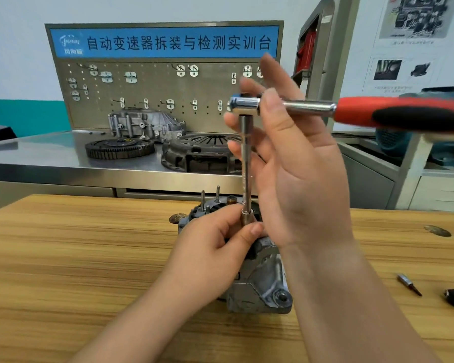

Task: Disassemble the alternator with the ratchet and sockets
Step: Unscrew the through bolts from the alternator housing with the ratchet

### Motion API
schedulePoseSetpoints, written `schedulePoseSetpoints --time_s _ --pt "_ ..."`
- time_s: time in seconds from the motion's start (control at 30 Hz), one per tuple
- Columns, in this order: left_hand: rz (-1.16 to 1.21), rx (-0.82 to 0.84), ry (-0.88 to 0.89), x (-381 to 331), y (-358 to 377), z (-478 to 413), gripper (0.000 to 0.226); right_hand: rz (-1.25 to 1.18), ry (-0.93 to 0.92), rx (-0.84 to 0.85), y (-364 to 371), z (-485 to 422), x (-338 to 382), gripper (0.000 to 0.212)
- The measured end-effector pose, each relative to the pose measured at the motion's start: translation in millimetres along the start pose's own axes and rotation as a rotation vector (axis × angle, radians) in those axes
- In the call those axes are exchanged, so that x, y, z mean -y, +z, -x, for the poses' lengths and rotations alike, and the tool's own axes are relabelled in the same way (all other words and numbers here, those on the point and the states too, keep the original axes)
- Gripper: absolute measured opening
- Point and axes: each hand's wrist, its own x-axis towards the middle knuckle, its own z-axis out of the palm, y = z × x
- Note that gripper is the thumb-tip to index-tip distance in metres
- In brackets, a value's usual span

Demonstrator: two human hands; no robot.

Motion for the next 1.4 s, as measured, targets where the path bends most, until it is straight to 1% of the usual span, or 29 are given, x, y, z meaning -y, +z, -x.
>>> schedulePoseSetpoints --time_s 0.1,0.17,0.23,0.33,0.43,0.53,0.63,0.7,0.83,0.9,1.0,1.07,1.17,1.23,1.3,1.4 --pt "-0.016 0.016 -0.004 -0.9 -0.8 -0.2 0.027 -0.004 -0.013 0.007 -1.2 -0.7 0.6 0.022" --pt "0.007 0.028 0.017 -0.4 -2.8 -0.2 0.024 -0.059 0.033 0.008 -3.9 -0.5 0.1 0.021" --pt "0.031 0.042 0.045 -2.8 -5.7 0.3 0.021 -0.104 0.105 -0.015 -7.5 -1.1 0.4 0.026" --pt "-0.003 0.06 0.066 -2.9 -7.0 0.3 0.026 -0.113 0.175 -0.057 -9.7 -2.5 1.5 0.03" --pt "-0.035 0.041 0.047 -0.9 -4.4 -1.2 0.025 -0.026 0.094 -0.068 -7.9 -1.2 0.7 0.02" --pt "-0.044 0.019 0.057 -1.1 -3.1 -0.3 0.026 0.024 0.01 -0.047 -5.7 -0.6 2.1 0.02" --pt "0.019 0.031 0.064 -0.7 -4.3 0.3 0.029 -0.015 0.043 0.004 -4.9 -0.8 3.5 0.02" --pt "0.092 0.057 0.062 -0.3 -5.4 -0.4 0.027 -0.041 0.086 0.029 -5.4 -0.9 3.8 0.021" --pt "0.081 0.07 0.07 -0.5 -4.9 -1.0 0.021 -0.086 0.19 0.025 -5.6 -1.1 3.4 0.038" --pt "0.072 0.055 0.05 0.2 -4.1 -1.0 0.019 -0.065 0.172 0.006 -4.4 0.0 2.3 0.037" --pt "0.072 0.047 0.022 -0.2 -3.1 -1.8 0.022 0.014 0.059 -0.017 -4.0 0.5 2.1 0.022" --pt "0.062 0.038 0.03 -0.7 -2.6 -1.8 0.024 0.002 0.028 -0.013 -4.6 -0.1 3.0 0.023" --pt "0.067 0.04 0.039 -1.4 -3.3 -0.6 0.026 -0.104 0.095 -0.002 -4.8 -1.5 3.6 0.023" --pt "0.057 0.05 0.07 -2.1 -4.8 0.4 0.023 -0.134 0.166 -0.017 -6.2 -2.5 3.5 0.036" --pt "0.026 0.06 0.085 -2.4 -6.0 0.4 0.016 -0.136 0.205 -0.027 -7.5 -2.7 3.0 0.04" --pt "0.001 0.045 0.072 -0.4 -4.5 -0.5 0.018 -0.095 0.147 -0.052 -5.5 -0.9 2.6 0.037"
